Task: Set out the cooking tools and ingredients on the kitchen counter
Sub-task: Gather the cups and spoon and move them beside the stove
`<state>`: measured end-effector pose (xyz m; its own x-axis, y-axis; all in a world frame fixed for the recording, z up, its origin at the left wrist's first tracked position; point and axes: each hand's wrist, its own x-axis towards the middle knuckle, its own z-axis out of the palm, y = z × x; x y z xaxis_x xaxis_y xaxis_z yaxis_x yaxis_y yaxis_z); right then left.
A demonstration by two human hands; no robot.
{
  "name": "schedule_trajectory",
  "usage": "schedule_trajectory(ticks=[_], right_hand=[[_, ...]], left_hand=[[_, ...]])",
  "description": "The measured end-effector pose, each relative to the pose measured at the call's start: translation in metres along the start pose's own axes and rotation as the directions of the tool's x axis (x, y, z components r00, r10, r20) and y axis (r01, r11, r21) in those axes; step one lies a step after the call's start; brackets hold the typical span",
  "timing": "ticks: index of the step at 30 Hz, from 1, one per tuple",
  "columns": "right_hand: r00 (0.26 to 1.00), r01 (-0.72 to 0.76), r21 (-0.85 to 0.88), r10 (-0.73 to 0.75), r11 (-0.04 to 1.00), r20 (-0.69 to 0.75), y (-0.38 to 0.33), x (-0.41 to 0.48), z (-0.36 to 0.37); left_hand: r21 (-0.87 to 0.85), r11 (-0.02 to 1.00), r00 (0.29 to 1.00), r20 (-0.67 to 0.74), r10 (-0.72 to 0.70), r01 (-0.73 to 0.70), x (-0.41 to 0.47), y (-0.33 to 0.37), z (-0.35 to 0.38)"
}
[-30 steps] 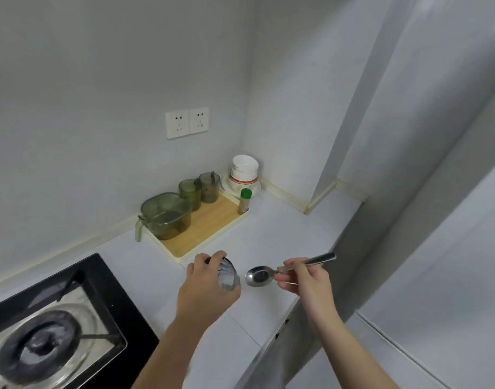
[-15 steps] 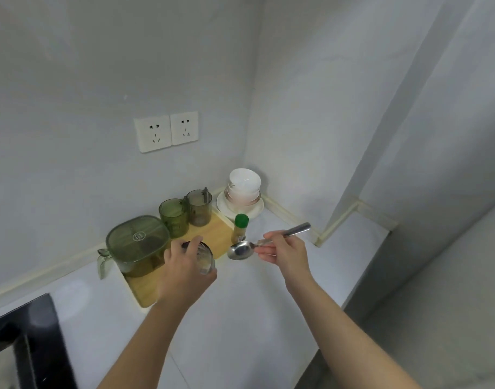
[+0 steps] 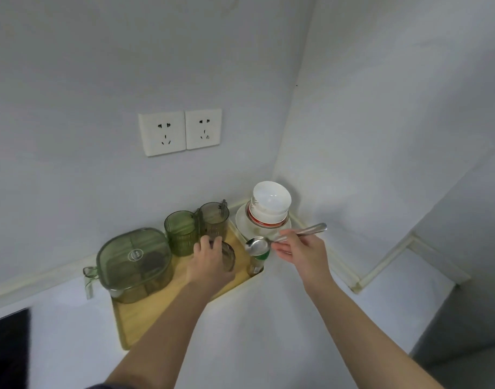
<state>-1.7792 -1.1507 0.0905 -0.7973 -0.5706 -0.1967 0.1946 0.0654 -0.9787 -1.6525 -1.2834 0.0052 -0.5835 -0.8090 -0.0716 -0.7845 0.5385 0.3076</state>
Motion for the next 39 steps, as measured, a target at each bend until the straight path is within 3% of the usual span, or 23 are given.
schedule_trajectory(ticks=[4, 6, 9, 13, 18, 23, 32, 39], right_hand=[[0.999, 0.005, -0.005, -0.004, 1.0, 0.039, 0.004, 0.019, 0.009], [0.998, 0.004, -0.001, -0.004, 1.0, 0.069, 0.004, 0.025, 0.015], [0.991, -0.048, -0.019, 0.05, 0.999, 0.124, 0.007, 0.03, 0.028], [0.974, -0.058, -0.175, 0.095, 0.983, 0.207, 0.02, 0.034, 0.047], [0.975, 0.038, -0.474, 0.072, 0.88, 0.212, 0.037, 0.047, 0.067], [0.977, 0.095, -0.578, 0.037, 0.81, 0.212, 0.037, 0.062, 0.073], [0.985, 0.109, -0.607, -0.004, 0.787, 0.173, 0.03, 0.095, 0.055], [0.98, -0.005, -0.506, 0.105, 0.863, 0.17, 0.022, 0.107, 0.049]], left_hand=[[-0.068, 0.998, 0.999, -0.046, -0.003, 0.0, 0.009, -0.002, 0.012], [-0.2, 0.98, 0.994, -0.104, -0.042, 0.021, 0.003, -0.007, 0.019], [-0.577, 0.815, 0.978, -0.129, -0.163, 0.06, -0.012, -0.016, 0.034], [-0.748, 0.656, 0.974, -0.06, -0.217, 0.1, -0.024, -0.026, 0.047], [-0.68, 0.72, 0.976, -0.028, -0.215, 0.139, -0.021, -0.031, 0.049], [-0.648, 0.753, 0.982, -0.043, -0.186, 0.114, -0.008, -0.026, 0.049], [-0.674, 0.734, 0.983, -0.06, -0.171, 0.087, 0.018, -0.013, 0.061], [-0.694, 0.717, 0.983, -0.078, -0.166, 0.066, 0.034, -0.005, 0.07]])
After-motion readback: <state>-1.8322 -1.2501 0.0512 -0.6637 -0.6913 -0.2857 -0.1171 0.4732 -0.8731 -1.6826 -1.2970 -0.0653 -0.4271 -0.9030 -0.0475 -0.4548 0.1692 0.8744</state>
